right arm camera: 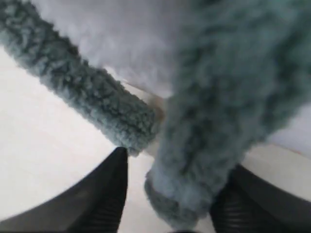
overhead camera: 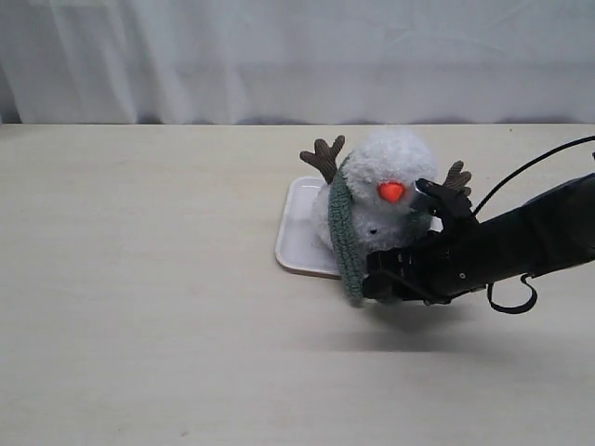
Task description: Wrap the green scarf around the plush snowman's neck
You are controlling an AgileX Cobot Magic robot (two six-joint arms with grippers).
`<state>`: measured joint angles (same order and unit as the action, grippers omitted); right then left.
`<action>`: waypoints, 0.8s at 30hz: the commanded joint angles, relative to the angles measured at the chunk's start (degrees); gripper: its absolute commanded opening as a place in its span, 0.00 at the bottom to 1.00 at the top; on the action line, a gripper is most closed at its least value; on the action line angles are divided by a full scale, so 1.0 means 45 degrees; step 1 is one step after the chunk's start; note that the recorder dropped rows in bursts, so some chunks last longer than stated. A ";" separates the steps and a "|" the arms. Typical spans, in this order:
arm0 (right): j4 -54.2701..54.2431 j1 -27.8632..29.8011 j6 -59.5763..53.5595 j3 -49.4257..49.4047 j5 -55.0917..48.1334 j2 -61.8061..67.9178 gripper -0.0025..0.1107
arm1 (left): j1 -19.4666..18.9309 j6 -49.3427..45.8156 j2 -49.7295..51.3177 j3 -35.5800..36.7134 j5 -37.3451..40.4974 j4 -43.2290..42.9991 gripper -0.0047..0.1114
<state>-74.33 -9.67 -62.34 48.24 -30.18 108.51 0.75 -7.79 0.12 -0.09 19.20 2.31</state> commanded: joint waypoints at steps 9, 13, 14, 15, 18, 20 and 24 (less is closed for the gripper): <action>0.3450 0.0045 0.2441 -0.0021 -0.2982 -0.0004 0.64 | 0.0064 0.0024 -0.0027 0.0020 -0.0152 -0.0007 0.04; 0.3450 0.0045 0.2693 -0.0484 -0.4105 -0.0110 0.64 | 0.0064 0.0024 -0.0027 0.0020 -0.0152 -0.0007 0.04; 0.3450 0.0045 0.2730 -0.0626 -0.4009 -0.0229 0.64 | 0.0064 0.0024 -0.0027 0.0020 -0.0152 -0.0007 0.04; 0.3450 0.0045 0.2726 -0.0800 -0.3838 -0.0392 0.64 | 0.0064 0.0024 -0.0027 0.0020 -0.0152 -0.0007 0.04; 0.3450 0.0045 0.2726 -0.1436 -0.2655 -0.1129 0.64 | 0.0064 0.0024 -0.0027 0.0020 -0.0152 -0.0007 0.04; 0.3642 0.0045 0.2883 -0.1828 -0.1845 -0.1680 0.64 | 0.0064 0.0024 -0.0027 0.0020 -0.0152 -0.0007 0.04; 0.4213 0.0045 0.2917 -0.2695 0.0086 -0.2907 0.60 | 0.0064 0.0024 -0.0027 0.0020 -0.0152 -0.0035 0.04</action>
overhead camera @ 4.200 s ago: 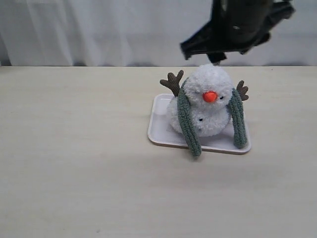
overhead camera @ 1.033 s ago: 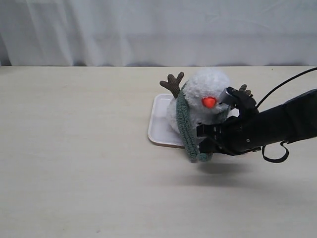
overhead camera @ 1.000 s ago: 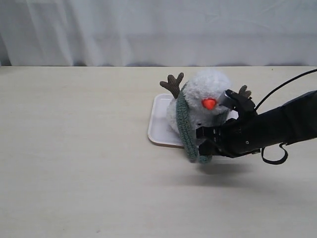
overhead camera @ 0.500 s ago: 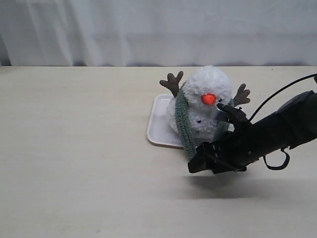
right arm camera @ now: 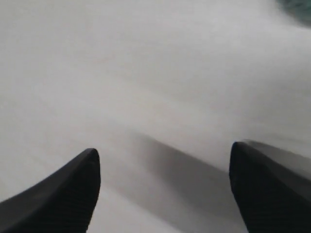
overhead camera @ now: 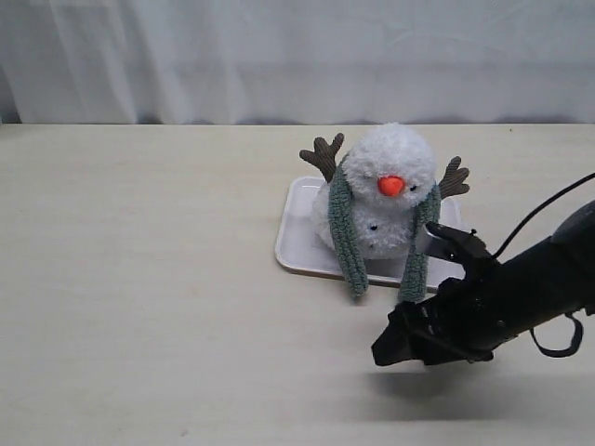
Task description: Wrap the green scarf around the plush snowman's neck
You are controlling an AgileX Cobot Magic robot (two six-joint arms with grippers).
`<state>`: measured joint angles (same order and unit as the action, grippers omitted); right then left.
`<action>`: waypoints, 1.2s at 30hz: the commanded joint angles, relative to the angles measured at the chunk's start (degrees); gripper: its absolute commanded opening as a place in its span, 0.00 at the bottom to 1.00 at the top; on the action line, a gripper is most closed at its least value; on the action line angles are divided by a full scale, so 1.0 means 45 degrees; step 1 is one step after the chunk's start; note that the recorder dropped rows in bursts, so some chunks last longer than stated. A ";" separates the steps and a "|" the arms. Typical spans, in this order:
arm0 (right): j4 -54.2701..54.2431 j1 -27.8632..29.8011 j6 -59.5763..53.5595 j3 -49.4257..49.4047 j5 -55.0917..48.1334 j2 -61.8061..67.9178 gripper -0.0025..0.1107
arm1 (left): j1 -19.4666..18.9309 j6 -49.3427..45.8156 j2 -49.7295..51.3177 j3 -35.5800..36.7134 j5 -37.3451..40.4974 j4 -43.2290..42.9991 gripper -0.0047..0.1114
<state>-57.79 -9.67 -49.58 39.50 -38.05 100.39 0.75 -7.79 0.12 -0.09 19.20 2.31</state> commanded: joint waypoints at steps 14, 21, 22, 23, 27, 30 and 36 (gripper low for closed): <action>-0.0075 -0.1593 0.0010 -0.4001 1.1535 -0.2946 0.47 | 0.0064 0.0024 -0.0027 0.0020 -0.0152 -0.0035 0.04; 0.1913 -0.3560 0.1427 -0.3894 1.1901 -0.3281 0.30 | 0.0064 0.0024 -0.0027 0.0020 -0.0152 -0.0035 0.04; 0.1913 -0.3644 0.1427 -0.3919 1.1901 -0.3419 0.26 | 0.0064 0.0024 -0.0027 0.0020 -0.0152 -0.0035 0.04; 0.1913 -0.3671 0.1419 -0.3975 1.1901 -0.3634 0.21 | 0.0064 0.0024 -0.0027 0.0020 -0.0152 -0.0035 0.04; 0.1913 -0.3671 0.1517 -0.4048 1.1577 -0.4846 0.06 | 0.0064 0.0024 -0.0027 0.0020 -0.0152 -0.0035 0.04; 0.1913 -0.3671 0.1541 -0.4048 1.1122 -0.5959 0.06 | 0.0064 0.0024 -0.0027 0.0020 -0.0152 -0.0011 0.04; 0.1913 -0.3671 0.1576 -0.4048 1.0399 -0.8520 0.06 | 0.0064 0.0024 -0.0027 0.0020 -0.0152 -0.0011 0.04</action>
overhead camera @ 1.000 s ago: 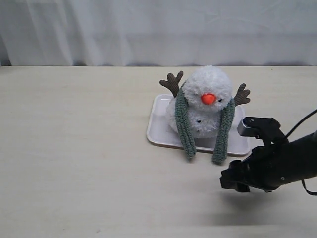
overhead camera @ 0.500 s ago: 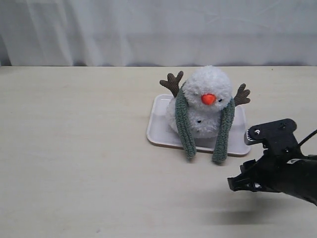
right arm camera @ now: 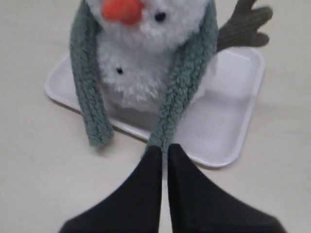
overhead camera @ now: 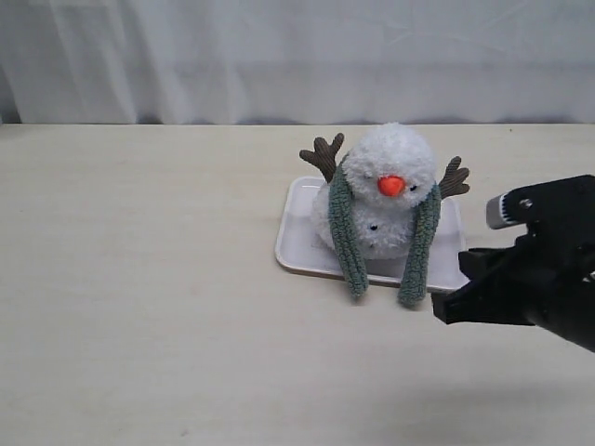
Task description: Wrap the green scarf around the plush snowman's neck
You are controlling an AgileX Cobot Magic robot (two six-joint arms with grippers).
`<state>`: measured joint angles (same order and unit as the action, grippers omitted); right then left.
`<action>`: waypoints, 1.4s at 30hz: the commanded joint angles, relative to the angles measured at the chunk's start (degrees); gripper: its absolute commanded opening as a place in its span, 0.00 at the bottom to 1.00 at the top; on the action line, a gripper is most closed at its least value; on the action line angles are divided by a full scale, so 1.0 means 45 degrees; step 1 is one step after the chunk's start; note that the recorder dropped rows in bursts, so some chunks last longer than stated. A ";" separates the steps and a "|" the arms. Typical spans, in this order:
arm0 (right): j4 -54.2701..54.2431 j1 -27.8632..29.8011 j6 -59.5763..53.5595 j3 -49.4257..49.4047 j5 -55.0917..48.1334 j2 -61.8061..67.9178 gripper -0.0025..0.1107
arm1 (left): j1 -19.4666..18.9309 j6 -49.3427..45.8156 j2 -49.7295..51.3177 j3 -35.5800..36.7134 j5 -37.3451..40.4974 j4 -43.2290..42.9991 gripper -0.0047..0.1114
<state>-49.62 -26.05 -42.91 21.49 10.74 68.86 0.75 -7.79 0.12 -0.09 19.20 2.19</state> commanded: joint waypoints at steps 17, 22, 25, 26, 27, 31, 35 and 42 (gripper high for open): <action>0.0098 -0.0032 0.0113 -0.0044 -0.1435 -0.8980 0.06 | 0.0064 0.0024 -0.0027 0.0020 -0.0152 0.0014 0.04; 0.0098 -0.0032 0.0113 -0.0044 -0.1372 -1.0406 0.06 | 0.0064 0.0024 -0.0027 0.0020 -0.0152 0.0014 0.04; 0.0098 -0.0032 0.0113 -0.0044 -0.1372 -1.0977 0.06 | 0.0064 0.0024 -0.0027 0.0020 -0.0152 -0.0010 0.04; 0.0098 -0.0032 0.0113 -0.0044 -0.1372 -1.1107 0.06 | 0.0064 0.0024 -0.0027 0.0020 -0.0152 -0.0010 0.04; 0.0098 -0.0032 0.0113 -0.0044 -0.1372 -1.1253 0.06 | 0.0064 0.0024 -0.0027 0.0020 -0.0152 -0.0010 0.04; 0.0098 -0.0032 0.0113 -0.0044 -0.1372 -1.1676 0.06 | 0.0064 0.0024 -0.0027 0.0020 -0.0152 -0.0010 0.04; 0.0098 -0.0032 0.0113 -0.0044 -0.1372 -1.1876 0.06 | 0.0064 0.0024 -0.0027 0.0020 -0.0152 -0.0010 0.04; 0.0098 -0.0032 0.0113 -0.0044 -0.1372 -1.2001 0.06 | 0.0064 0.0024 -0.0027 0.0020 -0.0152 -0.0010 0.04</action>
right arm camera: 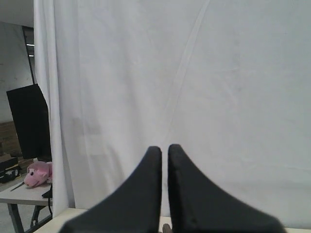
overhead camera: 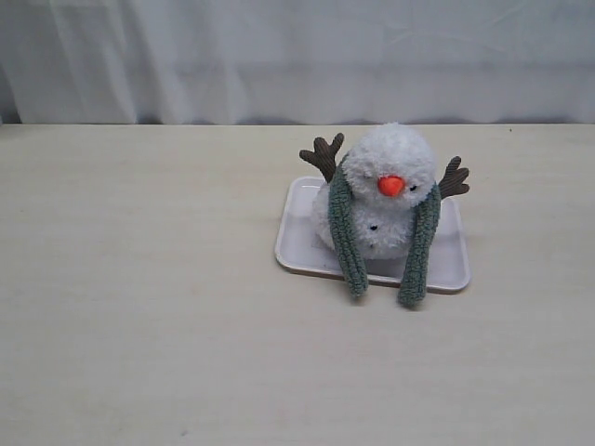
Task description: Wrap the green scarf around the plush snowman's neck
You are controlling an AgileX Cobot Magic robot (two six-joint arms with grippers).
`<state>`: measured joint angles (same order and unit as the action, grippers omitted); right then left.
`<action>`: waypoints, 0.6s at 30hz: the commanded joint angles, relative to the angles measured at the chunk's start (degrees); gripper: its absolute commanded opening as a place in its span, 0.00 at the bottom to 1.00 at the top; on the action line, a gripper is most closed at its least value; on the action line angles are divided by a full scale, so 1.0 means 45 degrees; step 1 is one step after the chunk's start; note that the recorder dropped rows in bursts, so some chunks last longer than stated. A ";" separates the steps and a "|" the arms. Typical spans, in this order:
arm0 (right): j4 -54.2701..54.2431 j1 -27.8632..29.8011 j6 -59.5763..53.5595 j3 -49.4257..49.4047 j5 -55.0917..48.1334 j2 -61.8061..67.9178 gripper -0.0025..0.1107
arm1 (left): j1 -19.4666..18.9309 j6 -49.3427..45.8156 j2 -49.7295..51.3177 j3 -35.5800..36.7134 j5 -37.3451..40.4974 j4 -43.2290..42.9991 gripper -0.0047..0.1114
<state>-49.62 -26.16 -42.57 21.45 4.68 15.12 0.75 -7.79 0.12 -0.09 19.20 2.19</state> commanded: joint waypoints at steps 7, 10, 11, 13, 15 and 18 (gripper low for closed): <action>0.0098 -0.0007 0.0038 -0.0036 -0.0025 -0.0061 0.06 | 0.0064 0.0024 -0.0027 0.0020 -0.0152 -0.0010 0.04; 0.0098 -0.0007 0.0038 -0.0036 -0.0025 -0.0061 0.06 | 0.0064 0.0024 -0.0027 0.0020 -0.0152 -0.0010 0.04; 0.0098 -0.0007 0.0038 -0.0036 -0.0025 -0.0061 0.06 | 0.0064 0.0024 -0.0027 0.0020 -0.0152 -0.0010 0.04; 0.0098 -0.0007 0.0038 -0.0121 -0.0025 -0.0173 0.06 | 0.0064 0.0024 -0.0027 0.0020 -0.0152 0.0014 0.04; 0.0098 0.0041 0.0038 -0.0313 -0.0048 -0.0475 0.06 | 0.0064 0.0024 -0.0027 0.0020 -0.0152 0.0014 0.04; 0.0098 0.0261 0.0038 -0.0625 -0.0099 -0.1306 0.06 | 0.0064 0.0024 -0.0027 0.0020 -0.0152 0.0014 0.04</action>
<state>-49.62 -25.92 -42.57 19.94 4.63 12.06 0.75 -7.79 0.12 -0.09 19.20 2.19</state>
